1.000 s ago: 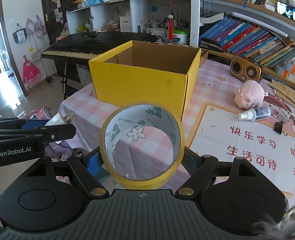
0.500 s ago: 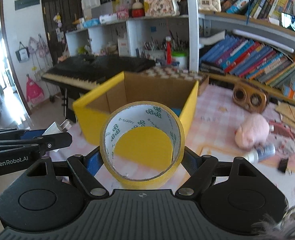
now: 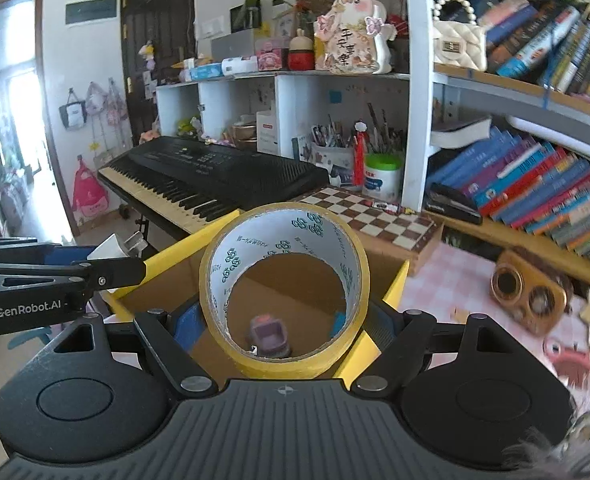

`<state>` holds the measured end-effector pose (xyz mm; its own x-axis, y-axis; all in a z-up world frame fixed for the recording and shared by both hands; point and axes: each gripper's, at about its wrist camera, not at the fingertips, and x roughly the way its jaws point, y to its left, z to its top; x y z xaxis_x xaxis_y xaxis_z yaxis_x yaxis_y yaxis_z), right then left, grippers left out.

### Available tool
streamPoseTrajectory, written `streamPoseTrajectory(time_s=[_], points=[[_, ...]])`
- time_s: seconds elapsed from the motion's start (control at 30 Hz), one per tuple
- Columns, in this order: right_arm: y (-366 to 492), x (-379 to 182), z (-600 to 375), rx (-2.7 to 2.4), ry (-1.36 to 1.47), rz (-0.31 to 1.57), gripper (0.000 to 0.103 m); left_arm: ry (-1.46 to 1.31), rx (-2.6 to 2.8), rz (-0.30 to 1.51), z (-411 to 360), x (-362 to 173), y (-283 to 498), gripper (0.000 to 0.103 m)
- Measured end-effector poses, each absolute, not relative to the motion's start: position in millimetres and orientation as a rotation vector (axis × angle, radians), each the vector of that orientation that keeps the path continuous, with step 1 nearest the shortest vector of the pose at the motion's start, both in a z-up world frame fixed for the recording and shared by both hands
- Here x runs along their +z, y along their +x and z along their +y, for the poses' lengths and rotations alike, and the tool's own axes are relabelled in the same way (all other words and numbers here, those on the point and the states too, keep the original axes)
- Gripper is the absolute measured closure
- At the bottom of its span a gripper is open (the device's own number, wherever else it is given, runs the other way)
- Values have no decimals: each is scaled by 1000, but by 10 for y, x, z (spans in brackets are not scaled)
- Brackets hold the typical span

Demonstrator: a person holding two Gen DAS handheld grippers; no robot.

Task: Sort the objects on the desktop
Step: 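Open both grippers over the box to drop the plug and tape roll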

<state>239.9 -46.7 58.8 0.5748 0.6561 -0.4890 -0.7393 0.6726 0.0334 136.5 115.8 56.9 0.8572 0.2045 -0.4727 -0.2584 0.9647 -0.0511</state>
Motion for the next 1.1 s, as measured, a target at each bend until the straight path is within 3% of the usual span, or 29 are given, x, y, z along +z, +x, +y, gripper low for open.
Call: streamPoseTrajectory(time_s=[0.3, 0.5, 0.93, 1.1], points=[[2767, 356, -49, 993, -505, 509, 24, -95, 241, 649, 1237, 233, 1881, 70], [2881, 53, 208, 1051, -678, 616, 24, -80, 245, 752, 1220, 27, 2089, 70], [3217, -48, 333, 1117, -663, 801, 24, -118, 256, 831, 1294, -140, 2263, 70], [3133, -164, 394, 1104, -789, 758, 24, -109, 246, 845, 1278, -176, 2316, 69]])
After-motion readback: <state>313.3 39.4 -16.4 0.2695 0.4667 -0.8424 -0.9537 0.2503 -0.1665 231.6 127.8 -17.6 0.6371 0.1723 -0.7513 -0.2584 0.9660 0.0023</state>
